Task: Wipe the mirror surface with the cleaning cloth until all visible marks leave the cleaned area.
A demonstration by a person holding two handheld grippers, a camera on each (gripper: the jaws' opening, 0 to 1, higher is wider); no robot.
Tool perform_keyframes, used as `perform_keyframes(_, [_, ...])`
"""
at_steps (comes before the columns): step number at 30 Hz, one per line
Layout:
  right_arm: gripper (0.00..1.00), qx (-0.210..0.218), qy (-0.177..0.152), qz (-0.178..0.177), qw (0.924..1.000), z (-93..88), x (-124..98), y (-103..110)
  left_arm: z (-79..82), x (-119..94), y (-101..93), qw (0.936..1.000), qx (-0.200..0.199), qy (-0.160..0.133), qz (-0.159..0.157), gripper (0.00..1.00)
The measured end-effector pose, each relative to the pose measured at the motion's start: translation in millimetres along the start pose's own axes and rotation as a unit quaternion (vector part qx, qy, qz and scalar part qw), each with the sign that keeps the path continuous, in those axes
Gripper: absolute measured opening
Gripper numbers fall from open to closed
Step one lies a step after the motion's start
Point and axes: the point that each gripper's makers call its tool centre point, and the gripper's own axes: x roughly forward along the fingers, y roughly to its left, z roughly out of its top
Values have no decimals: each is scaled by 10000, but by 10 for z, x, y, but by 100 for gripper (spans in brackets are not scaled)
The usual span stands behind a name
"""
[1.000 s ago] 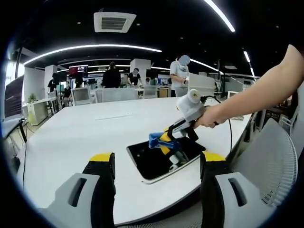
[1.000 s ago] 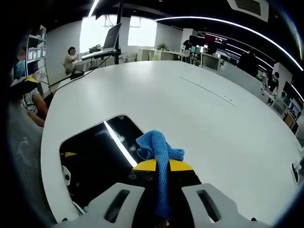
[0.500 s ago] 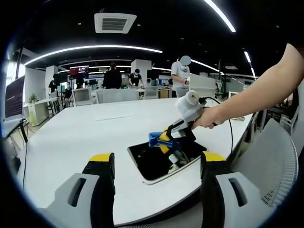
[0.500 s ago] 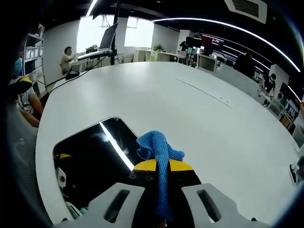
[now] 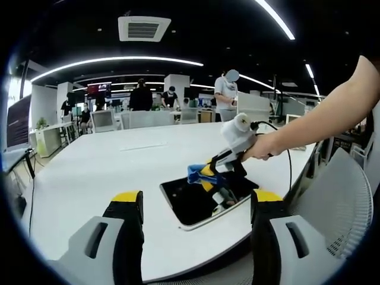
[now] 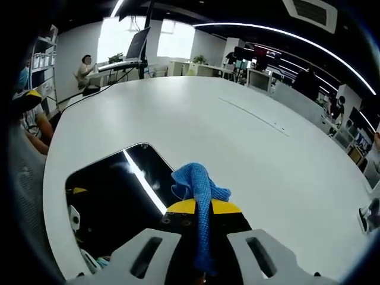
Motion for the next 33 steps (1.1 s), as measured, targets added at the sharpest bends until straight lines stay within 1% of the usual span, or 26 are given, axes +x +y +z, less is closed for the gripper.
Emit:
perform_keyframes(5, [1,42,33,-95,9999,-78,-77,-78,-6,-1,4,10000,0,8,-2,71])
perform_keyframes(11, [1,98,73,-145,9998,-122,-110,-135,-3,-2,2,10000,-1,-2,-12,71])
perform_keyframes(17, [1,347,48,-228,9991,-124,-122,-123,-3,-3,5,10000,-1,-5,-8,71])
perform_keyframes(19, [1,574,74,-215,9981,-129,-124,-125,-3,-2,3,10000,-1,-2,-13,72])
perform_keyframes(22, [1,616,101,-219,9978,-130,-123,-123,-2,-2,5,10000,1,-7,-10,72])
perform_keyframes(23, [1,754,141,-228,9968,-132,-125,-121,-3,-1,5,10000,1,-6,-11,72])
perform_keyframes(29, [1,891,317,-133,9954,-156,-145,-92,1,0,-1,10000,2,-6,-18,72])
perform_keyframes(33, [1,954,297,-91,9950,-188,-188,-46,-2,-1,-12,10000,-2,14,-33,71])
